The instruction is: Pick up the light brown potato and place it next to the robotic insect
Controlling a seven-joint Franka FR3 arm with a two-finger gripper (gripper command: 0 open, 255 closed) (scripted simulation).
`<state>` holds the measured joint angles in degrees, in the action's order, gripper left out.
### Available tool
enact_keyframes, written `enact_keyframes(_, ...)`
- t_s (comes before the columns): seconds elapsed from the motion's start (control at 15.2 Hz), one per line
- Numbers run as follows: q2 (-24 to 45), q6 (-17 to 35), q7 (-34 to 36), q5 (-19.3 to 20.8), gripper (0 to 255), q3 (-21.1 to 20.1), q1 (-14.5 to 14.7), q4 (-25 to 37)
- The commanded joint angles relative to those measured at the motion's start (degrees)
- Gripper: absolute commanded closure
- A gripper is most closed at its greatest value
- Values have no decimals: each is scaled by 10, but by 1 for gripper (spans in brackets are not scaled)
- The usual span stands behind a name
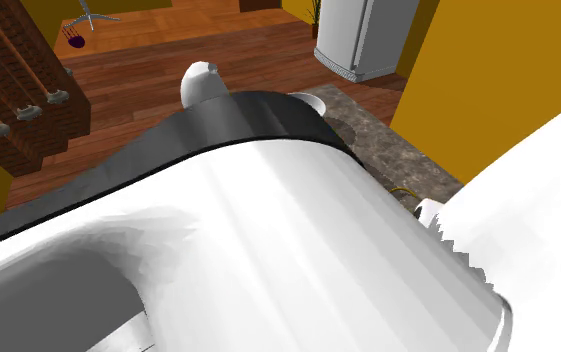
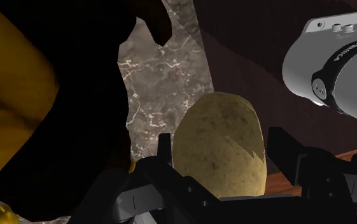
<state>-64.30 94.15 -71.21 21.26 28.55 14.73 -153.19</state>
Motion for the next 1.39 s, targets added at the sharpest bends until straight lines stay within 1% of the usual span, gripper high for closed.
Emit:
enact_keyframes(0.0,-2,13,1,6,255,6,-3,-15)
enact_keyframes(0.86,1,106,-2,56,255,57,-27,-107)
enact_keyframes(1.19,27,159,-24,56,255,59,-61,-141)
enact_keyframes(1.32,35,177,-24,66,255,68,-64,-152)
